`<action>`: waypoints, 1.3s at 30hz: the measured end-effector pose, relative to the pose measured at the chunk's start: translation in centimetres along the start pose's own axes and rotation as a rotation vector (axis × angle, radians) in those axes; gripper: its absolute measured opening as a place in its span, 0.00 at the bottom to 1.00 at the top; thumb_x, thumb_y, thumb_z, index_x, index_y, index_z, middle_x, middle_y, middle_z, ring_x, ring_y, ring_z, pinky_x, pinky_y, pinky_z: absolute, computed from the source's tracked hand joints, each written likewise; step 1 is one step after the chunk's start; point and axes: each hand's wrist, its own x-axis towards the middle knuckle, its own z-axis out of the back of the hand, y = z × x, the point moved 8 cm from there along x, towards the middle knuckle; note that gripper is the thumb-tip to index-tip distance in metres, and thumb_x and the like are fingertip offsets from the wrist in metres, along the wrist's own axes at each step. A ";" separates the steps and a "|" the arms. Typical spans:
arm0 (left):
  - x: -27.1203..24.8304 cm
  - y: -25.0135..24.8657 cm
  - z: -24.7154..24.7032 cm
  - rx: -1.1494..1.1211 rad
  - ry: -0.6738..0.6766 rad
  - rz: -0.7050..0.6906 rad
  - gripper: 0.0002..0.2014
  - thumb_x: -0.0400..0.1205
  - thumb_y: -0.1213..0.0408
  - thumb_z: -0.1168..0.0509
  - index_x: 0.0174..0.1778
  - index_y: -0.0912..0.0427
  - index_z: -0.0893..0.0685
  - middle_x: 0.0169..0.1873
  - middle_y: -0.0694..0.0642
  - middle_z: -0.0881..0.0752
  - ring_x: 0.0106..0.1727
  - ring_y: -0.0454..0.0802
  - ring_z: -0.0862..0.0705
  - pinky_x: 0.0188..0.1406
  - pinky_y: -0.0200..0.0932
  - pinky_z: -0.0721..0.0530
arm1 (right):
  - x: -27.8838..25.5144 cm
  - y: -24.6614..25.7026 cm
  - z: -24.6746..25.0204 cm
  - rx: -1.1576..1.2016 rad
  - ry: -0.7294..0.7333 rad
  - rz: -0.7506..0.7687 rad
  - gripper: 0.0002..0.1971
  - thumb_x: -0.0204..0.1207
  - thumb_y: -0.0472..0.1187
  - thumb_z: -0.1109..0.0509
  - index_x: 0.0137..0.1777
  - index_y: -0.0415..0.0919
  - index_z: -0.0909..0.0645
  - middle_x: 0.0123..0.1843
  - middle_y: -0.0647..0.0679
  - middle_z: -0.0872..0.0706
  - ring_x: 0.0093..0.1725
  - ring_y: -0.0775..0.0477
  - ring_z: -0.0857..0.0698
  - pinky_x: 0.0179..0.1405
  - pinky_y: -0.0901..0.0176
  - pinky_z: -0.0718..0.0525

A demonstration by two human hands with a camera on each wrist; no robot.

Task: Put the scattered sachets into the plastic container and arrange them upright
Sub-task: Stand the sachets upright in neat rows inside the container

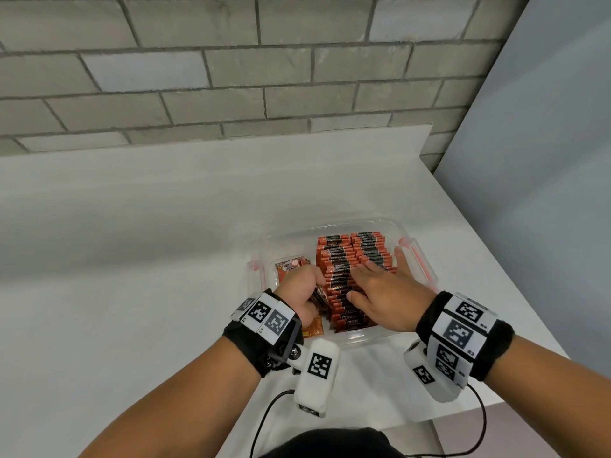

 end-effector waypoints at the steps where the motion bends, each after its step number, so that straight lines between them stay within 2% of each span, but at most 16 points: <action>1: 0.0 0.0 0.0 -0.006 0.001 0.004 0.15 0.76 0.80 0.49 0.44 0.65 0.18 0.39 0.63 0.15 0.33 0.57 0.15 0.26 0.45 0.17 | 0.1 0.0 -0.1 -0.004 0.007 -0.002 0.24 0.86 0.53 0.54 0.74 0.40 0.33 0.73 0.47 0.27 0.77 0.46 0.36 0.75 0.28 0.68; 4: 0.1 0.0 -0.1 -0.019 0.001 -0.003 0.15 0.75 0.80 0.49 0.42 0.65 0.18 0.40 0.63 0.15 0.37 0.58 0.16 0.35 0.50 0.17 | 0.3 0.2 -0.3 0.005 0.018 0.010 0.22 0.86 0.52 0.53 0.71 0.41 0.31 0.70 0.49 0.25 0.75 0.47 0.34 0.75 0.27 0.67; 7: 0.4 -0.4 0.3 -0.026 -0.023 -0.029 0.16 0.74 0.80 0.48 0.50 0.67 0.19 0.38 0.63 0.15 0.35 0.58 0.15 0.37 0.50 0.16 | 0.5 0.2 0.3 0.007 -0.009 0.010 0.23 0.86 0.51 0.53 0.74 0.40 0.33 0.70 0.50 0.26 0.75 0.47 0.34 0.75 0.28 0.66; 8: 0.5 -0.4 0.4 -0.029 -0.025 -0.027 0.15 0.74 0.80 0.48 0.49 0.67 0.18 0.37 0.64 0.15 0.35 0.59 0.15 0.39 0.51 0.15 | 0.6 0.1 0.4 0.004 -0.011 0.006 0.23 0.86 0.51 0.53 0.75 0.40 0.35 0.72 0.49 0.27 0.76 0.47 0.34 0.75 0.28 0.66; 10: 0.6 -0.6 0.4 -0.021 -0.022 -0.029 0.13 0.74 0.80 0.48 0.41 0.66 0.18 0.34 0.63 0.15 0.35 0.59 0.16 0.43 0.53 0.16 | 0.8 0.0 0.4 -0.002 0.000 0.004 0.24 0.86 0.51 0.53 0.77 0.39 0.37 0.74 0.49 0.28 0.77 0.47 0.36 0.75 0.28 0.67; 12: 0.6 -0.8 0.3 -0.021 -0.010 -0.030 0.12 0.74 0.80 0.48 0.37 0.66 0.20 0.33 0.62 0.16 0.35 0.59 0.16 0.42 0.51 0.17 | 0.9 0.1 0.3 -0.011 0.009 0.012 0.24 0.86 0.50 0.53 0.77 0.39 0.36 0.74 0.49 0.28 0.77 0.48 0.36 0.75 0.28 0.68; 17: 0.7 -1.0 0.0 -0.047 0.011 -0.014 0.12 0.74 0.81 0.48 0.39 0.67 0.19 0.35 0.63 0.15 0.35 0.57 0.16 0.37 0.49 0.17 | 1.1 0.2 0.5 0.014 0.010 0.024 0.21 0.86 0.49 0.52 0.73 0.40 0.32 0.70 0.50 0.25 0.74 0.48 0.34 0.75 0.28 0.68; 21: 1.0 -1.1 -0.1 -0.082 0.024 -0.019 0.13 0.74 0.81 0.48 0.40 0.66 0.20 0.37 0.63 0.16 0.41 0.59 0.17 0.51 0.54 0.17 | 1.2 0.0 0.5 0.009 -0.015 0.016 0.21 0.86 0.49 0.52 0.73 0.40 0.32 0.71 0.50 0.25 0.74 0.48 0.33 0.75 0.28 0.67; 23: 1.2 -1.0 -0.1 -0.081 0.030 -0.009 0.13 0.74 0.81 0.48 0.39 0.66 0.19 0.36 0.63 0.15 0.40 0.59 0.17 0.50 0.53 0.18 | 1.2 0.1 0.3 0.013 -0.002 0.021 0.22 0.85 0.49 0.52 0.74 0.40 0.33 0.72 0.49 0.26 0.76 0.48 0.35 0.75 0.28 0.68; 28: 1.2 -1.1 -0.2 -0.086 0.039 -0.009 0.13 0.73 0.80 0.48 0.41 0.66 0.19 0.38 0.63 0.16 0.40 0.59 0.17 0.54 0.54 0.18 | 1.3 -0.2 0.9 0.075 -0.005 0.006 0.20 0.85 0.47 0.51 0.73 0.40 0.33 0.66 0.50 0.23 0.72 0.47 0.31 0.75 0.28 0.68; 32: 1.2 -1.1 -0.2 -0.089 0.041 0.005 0.13 0.73 0.80 0.48 0.41 0.66 0.19 0.36 0.62 0.16 0.38 0.58 0.17 0.46 0.51 0.18 | 1.3 0.1 1.0 0.074 0.030 0.006 0.20 0.85 0.46 0.50 0.73 0.41 0.33 0.67 0.49 0.23 0.72 0.46 0.31 0.75 0.29 0.68; 35: 1.0 -1.3 -0.1 -0.098 0.045 -0.003 0.13 0.74 0.80 0.48 0.43 0.67 0.19 0.38 0.63 0.15 0.39 0.58 0.16 0.51 0.53 0.17 | 1.2 -0.3 1.7 0.143 0.042 -0.026 0.21 0.85 0.47 0.49 0.76 0.43 0.35 0.68 0.48 0.22 0.73 0.45 0.30 0.75 0.30 0.70; 39: 0.8 -1.5 -0.4 -0.108 0.075 -0.015 0.14 0.75 0.81 0.49 0.43 0.68 0.18 0.40 0.64 0.15 0.42 0.60 0.16 0.60 0.59 0.19 | 1.1 -0.4 1.7 0.123 0.092 -0.042 0.23 0.85 0.48 0.50 0.78 0.44 0.39 0.72 0.47 0.24 0.76 0.44 0.32 0.74 0.30 0.71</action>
